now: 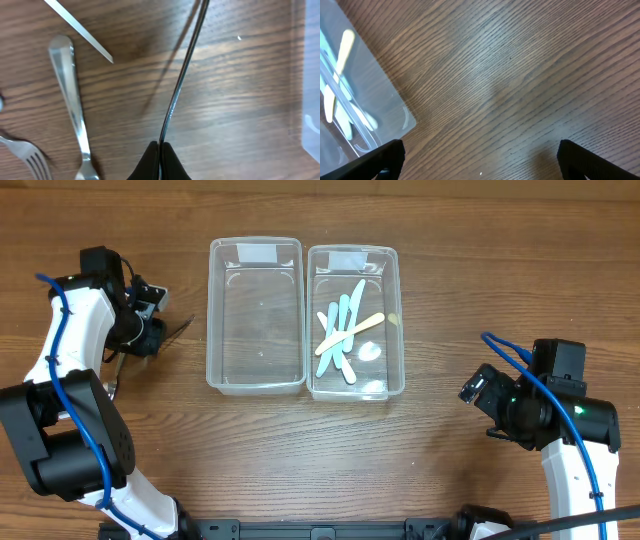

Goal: Pack container
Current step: 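Grasp the black-handled fork with the left gripper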

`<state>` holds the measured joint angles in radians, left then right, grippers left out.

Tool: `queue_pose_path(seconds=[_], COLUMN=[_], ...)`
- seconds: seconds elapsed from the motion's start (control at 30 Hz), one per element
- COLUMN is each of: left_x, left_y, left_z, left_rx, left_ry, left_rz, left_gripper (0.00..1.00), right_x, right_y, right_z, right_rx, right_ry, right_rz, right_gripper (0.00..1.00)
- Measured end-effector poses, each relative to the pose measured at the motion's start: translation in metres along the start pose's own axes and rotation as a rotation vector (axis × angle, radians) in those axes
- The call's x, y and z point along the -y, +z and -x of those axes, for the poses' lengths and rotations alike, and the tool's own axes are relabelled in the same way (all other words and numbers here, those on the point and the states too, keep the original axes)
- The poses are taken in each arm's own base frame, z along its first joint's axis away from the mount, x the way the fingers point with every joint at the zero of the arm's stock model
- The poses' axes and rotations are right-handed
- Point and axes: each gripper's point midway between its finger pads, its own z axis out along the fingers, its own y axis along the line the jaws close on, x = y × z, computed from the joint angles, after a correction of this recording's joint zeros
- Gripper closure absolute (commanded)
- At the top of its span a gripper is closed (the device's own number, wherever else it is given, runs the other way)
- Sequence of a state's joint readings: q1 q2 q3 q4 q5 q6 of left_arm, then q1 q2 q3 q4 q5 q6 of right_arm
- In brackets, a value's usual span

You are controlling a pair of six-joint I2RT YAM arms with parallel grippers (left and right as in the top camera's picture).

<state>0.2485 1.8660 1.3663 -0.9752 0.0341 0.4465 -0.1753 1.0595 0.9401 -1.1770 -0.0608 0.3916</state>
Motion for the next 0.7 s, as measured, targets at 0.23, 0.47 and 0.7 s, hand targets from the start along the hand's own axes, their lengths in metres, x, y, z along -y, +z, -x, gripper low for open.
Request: queue_pose_path(seconds=[0.23,0.47,0.7], left_x=[0.000,0.003,0.007], left_y=[0.013,0.033,0.049], left_z=[-0.005,-0.016,-0.024], left_rx=[-0.002,-0.009,-0.009], left_ry=[0.000,0.000,0.000], left_rz=[0.012,0.013,0.014], left_gripper=[0.96,0.96,0.96], right_x=[0.000,0.000,0.000], right_y=[0.000,0.000,0.000], right_z=[0.000,0.000,0.000], right_rx=[0.000,0.001,0.001], right_ry=[0.000,0.000,0.000], right_rz=[-0.001,-0.001,-0.001], right_gripper=[0.00,0.00,0.00])
